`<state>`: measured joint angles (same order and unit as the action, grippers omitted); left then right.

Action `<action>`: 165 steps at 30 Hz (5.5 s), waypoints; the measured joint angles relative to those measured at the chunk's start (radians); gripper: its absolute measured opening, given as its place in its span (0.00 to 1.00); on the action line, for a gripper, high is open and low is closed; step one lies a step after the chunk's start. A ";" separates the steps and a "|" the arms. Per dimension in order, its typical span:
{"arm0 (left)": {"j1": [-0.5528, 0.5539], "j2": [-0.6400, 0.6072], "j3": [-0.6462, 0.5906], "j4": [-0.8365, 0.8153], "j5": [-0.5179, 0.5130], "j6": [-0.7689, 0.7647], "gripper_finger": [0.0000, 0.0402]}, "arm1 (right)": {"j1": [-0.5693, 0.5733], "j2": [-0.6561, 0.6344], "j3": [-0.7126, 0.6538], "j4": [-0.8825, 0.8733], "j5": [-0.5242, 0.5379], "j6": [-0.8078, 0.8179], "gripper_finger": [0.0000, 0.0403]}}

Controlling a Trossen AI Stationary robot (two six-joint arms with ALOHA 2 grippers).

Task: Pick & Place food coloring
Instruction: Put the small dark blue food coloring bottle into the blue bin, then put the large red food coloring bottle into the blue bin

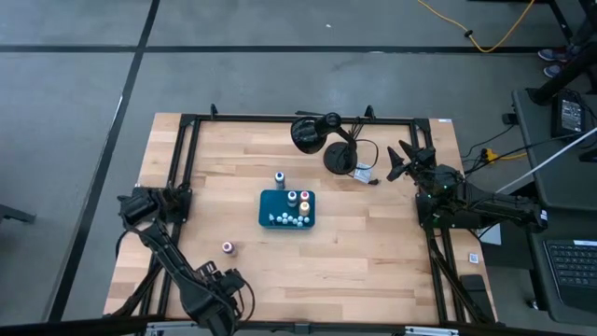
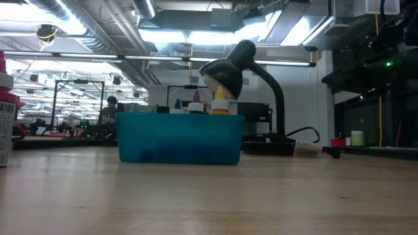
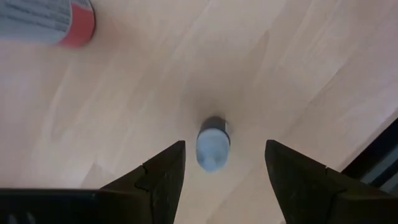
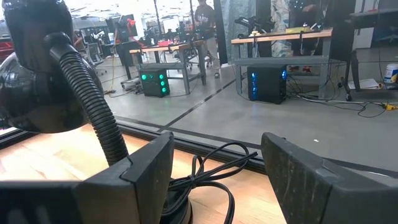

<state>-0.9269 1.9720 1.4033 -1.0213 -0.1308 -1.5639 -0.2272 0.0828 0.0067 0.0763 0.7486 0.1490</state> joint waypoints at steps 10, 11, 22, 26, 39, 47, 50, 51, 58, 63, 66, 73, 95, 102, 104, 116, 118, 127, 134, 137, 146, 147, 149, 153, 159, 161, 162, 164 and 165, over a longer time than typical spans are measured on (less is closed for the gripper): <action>-0.001 0.000 0.000 0.000 -0.006 0.003 0.36 | 0.000 0.000 0.000 0.000 0.000 0.000 0.61; -0.001 0.000 0.000 0.000 -0.007 0.003 0.34 | 0.000 0.000 0.000 0.000 0.000 0.000 0.61; 0.006 -0.003 0.000 0.020 -0.005 0.046 0.13 | 0.000 0.000 0.000 0.000 0.000 0.000 0.61; 0.036 -0.017 0.007 0.031 -0.020 0.102 0.15 | 0.000 0.000 0.000 0.000 0.000 0.000 0.61; 0.249 -0.027 0.240 -0.093 -0.061 0.602 0.14 | 0.000 0.000 0.000 0.000 0.000 0.000 0.61; 0.441 -0.027 0.372 -0.245 -0.084 0.828 0.14 | 0.000 0.000 0.000 0.000 0.000 0.000 0.61; 0.516 -0.027 0.397 -0.247 -0.083 0.898 0.14 | 0.000 0.000 0.000 0.000 0.000 0.000 0.61; 0.543 -0.027 0.402 -0.246 -0.083 0.919 0.14 | 0.000 0.000 0.000 0.000 0.000 0.000 0.61; 0.697 -0.027 0.402 -0.264 -0.117 1.047 0.14 | 0.000 0.000 0.000 0.000 0.000 0.000 0.61; 0.769 -0.028 0.397 -0.318 -0.154 1.080 0.14 | 0.000 0.000 0.000 0.000 0.000 0.000 0.61; 0.793 -0.028 0.357 -0.345 -0.165 1.080 0.14 | 0.000 0.000 0.000 0.000 0.000 0.000 0.61; 0.801 -0.030 0.238 -0.325 -0.156 1.073 0.14 | 0.000 0.000 0.000 0.000 0.000 0.000 0.61; 0.778 -0.032 0.007 -0.025 -0.049 1.061 0.14 | 0.000 0.000 0.000 0.000 0.000 0.000 0.61; 0.777 -0.032 0.007 -0.024 -0.044 1.053 0.16 | 0.000 0.000 0.000 0.000 0.000 0.000 0.61; 0.777 -0.032 0.007 -0.024 -0.036 1.052 0.19 | 0.000 0.000 0.000 0.000 0.000 0.000 0.61; 0.777 -0.032 0.007 -0.025 -0.083 1.070 0.31 | 0.000 0.000 0.000 0.000 0.000 0.000 0.61; 0.779 -0.032 0.011 -0.030 -0.077 1.075 0.31 | 0.000 0.000 0.000 0.000 0.000 0.000 0.61; 0.773 -0.038 0.110 -0.121 -0.082 1.054 0.31 | 0.000 0.000 0.000 0.000 0.000 0.000 0.61; 0.724 -0.111 0.138 -0.212 -0.135 0.956 0.36 | 0.000 0.000 0.000 0.000 0.000 0.000 0.61; 0.685 -0.157 0.138 -0.270 -0.137 0.885 0.41 | 0.000 0.000 0.000 0.000 0.000 0.000 0.61; 0.517 -0.241 0.138 -0.377 -0.117 0.541 0.56 | 0.000 0.000 0.000 0.000 0.000 0.000 0.61; 0.498 -0.241 0.138 -0.375 -0.096 0.497 0.58 | 0.000 0.000 0.000 0.000 0.000 0.000 0.61; 0.461 -0.240 0.138 -0.373 -0.058 0.407 0.59 | 0.000 0.000 0.000 0.000 0.000 0.000 0.61; 0.405 -0.211 0.138 -0.362 -0.038 0.305 0.59 | 0.000 0.000 0.000 0.000 0.000 0.000 0.61; 0.351 -0.192 0.138 -0.366 -0.021 0.257 0.55 | 0.000 0.000 0.000 0.000 0.000 0.000 0.61; 0.341 -0.192 0.138 -0.373 -0.043 0.254 0.55 | 0.000 0.000 0.000 0.000 0.000 0.000 0.61; 0.338 -0.192 0.138 -0.377 -0.061 0.251 0.54 | 0.000 0.000 0.000 0.000 0.000 0.000 0.61; 0.330 -0.192 0.137 -0.398 -0.091 0.251 0.54 | 0.000 0.000 0.000 0.000 0.000 0.000 0.61; 0.325 -0.192 0.137 -0.411 -0.100 0.253 0.54 | 0.000 0.000 0.000 0.000 0.000 0.000 0.61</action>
<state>-0.6022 1.7802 1.5406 -1.4319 -0.2308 -1.3110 -0.2269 0.0830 0.0065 0.0765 0.7486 0.1490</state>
